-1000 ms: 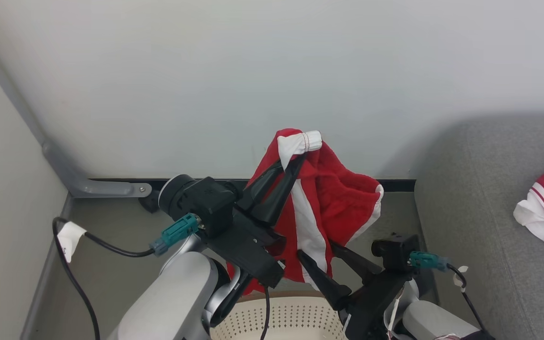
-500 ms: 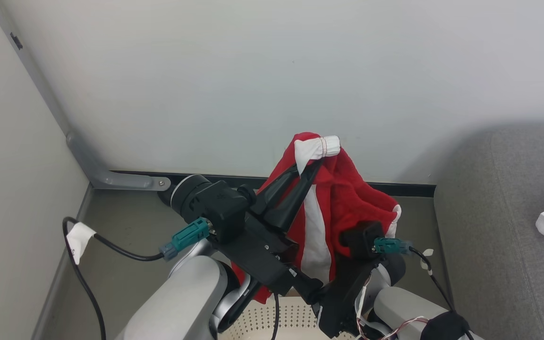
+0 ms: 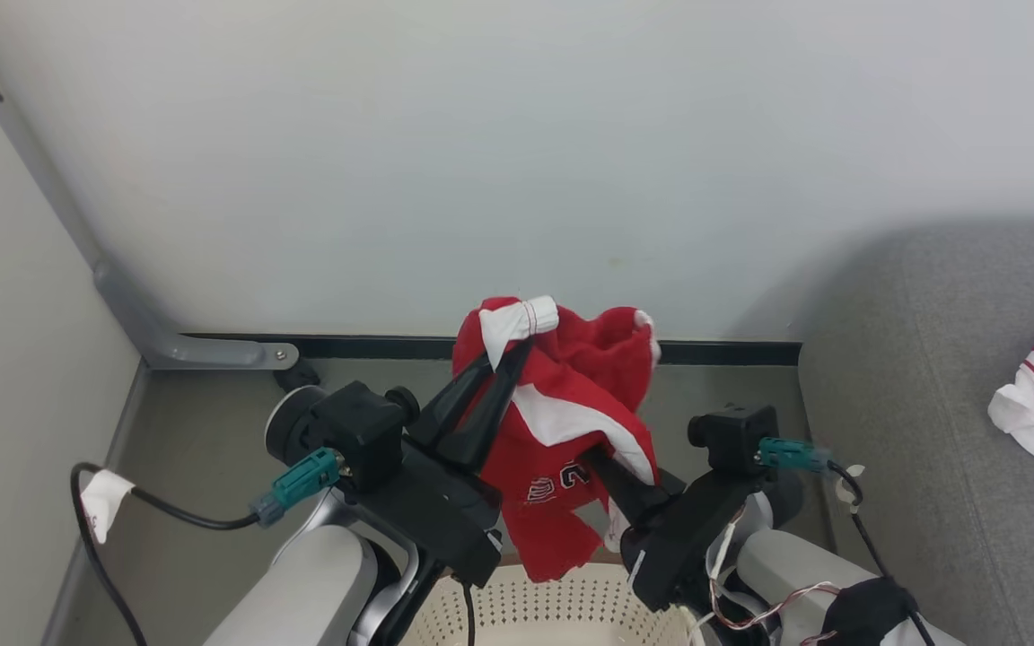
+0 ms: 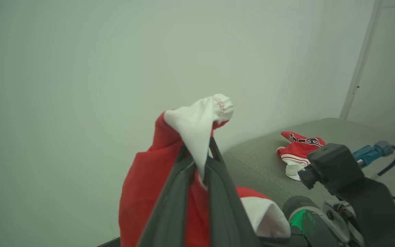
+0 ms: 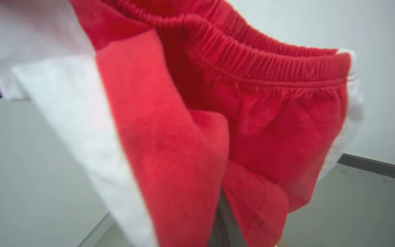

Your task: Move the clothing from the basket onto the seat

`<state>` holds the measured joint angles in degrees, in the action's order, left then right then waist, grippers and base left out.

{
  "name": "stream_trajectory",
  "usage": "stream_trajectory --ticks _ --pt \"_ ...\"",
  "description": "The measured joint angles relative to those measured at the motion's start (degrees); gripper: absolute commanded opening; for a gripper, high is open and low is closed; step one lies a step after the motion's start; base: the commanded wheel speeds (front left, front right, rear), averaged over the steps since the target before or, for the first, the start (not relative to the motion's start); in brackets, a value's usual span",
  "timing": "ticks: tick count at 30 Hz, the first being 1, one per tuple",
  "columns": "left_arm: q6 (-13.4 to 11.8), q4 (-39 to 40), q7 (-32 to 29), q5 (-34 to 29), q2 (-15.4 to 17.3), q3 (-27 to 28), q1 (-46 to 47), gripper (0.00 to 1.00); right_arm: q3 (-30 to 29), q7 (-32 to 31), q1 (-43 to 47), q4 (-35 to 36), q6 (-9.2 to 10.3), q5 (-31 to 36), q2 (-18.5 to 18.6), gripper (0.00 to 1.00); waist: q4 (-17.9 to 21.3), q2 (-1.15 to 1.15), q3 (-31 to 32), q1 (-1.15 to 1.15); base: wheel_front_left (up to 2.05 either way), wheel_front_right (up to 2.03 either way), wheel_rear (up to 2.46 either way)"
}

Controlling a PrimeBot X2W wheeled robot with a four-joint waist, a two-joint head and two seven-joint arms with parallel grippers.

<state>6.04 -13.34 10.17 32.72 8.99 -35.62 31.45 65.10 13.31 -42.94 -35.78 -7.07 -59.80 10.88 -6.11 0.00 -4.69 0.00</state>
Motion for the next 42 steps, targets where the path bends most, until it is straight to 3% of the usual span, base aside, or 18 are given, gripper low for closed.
stream_trajectory --ticks 4,6,9,10,11,12,22,31,42 --pt "0.0 0.02 0.0 0.52 0.0 -0.22 -1.56 0.2 -1.4 0.58 0.18 -0.24 0.0 -1.15 1.43 0.0 1.26 0.0 0.09 0.0 0.0 0.0 0.0" --pt "-0.05 0.12 0.0 0.52 0.01 -0.29 -1.91 0.39 -2.36 0.91 0.29 -0.21 0.0 -1.53 2.04 0.0 1.88 0.0 0.2 0.0 0.0 0.0 0.0" --pt "-0.04 0.48 0.0 0.53 0.05 -0.58 -2.74 0.4 -3.96 0.94 0.86 -0.08 0.0 -1.8 3.0 0.0 2.79 0.0 0.36 0.0 0.0 0.0 0.0" --pt "-0.03 0.71 0.0 0.53 0.12 -0.64 -2.85 0.46 -4.41 0.96 1.18 0.0 0.0 -1.81 3.37 0.0 3.09 0.0 0.4 0.0 0.0 0.0 0.0" --pt "-0.04 0.92 0.0 0.53 0.15 -0.66 -2.92 0.93 -4.86 0.96 1.42 0.08 0.0 -1.87 3.75 0.0 3.4 0.0 0.43 0.0 0.0 0.0 0.0" --pt "-0.04 1.08 0.0 0.53 0.19 -0.7 -3.05 1.0 -5.59 0.96 1.55 0.2 0.0 -2.16 4.05 0.0 3.71 0.0 0.46 0.0 0.0 0.0 0.0" --pt "-0.04 2.49 -0.59 0.52 1.25 -2.0 -5.15 1.0 -15.03 0.97 1.97 4.2 0.0 -2.0 7.61 0.0 7.15 0.0 0.53 0.0 0.0 0.0 0.0" --pt "-0.3 3.49 -1.26 0.41 2.12 -2.71 -6.27 1.0 -22.27 0.98 3.82 11.26 0.08 2.69 11.24 0.0 10.7 0.0 0.31 0.0 0.0 0.0 0.0" --pt "-0.57 4.74 -1.81 -0.46 3.14 -3.38 -6.78 1.0 -30.69 1.1 7.19 24.72 2.96 9.9 16.24 0.0 16.32 0.0 -0.68 0.0 0.0 0.0 0.0"
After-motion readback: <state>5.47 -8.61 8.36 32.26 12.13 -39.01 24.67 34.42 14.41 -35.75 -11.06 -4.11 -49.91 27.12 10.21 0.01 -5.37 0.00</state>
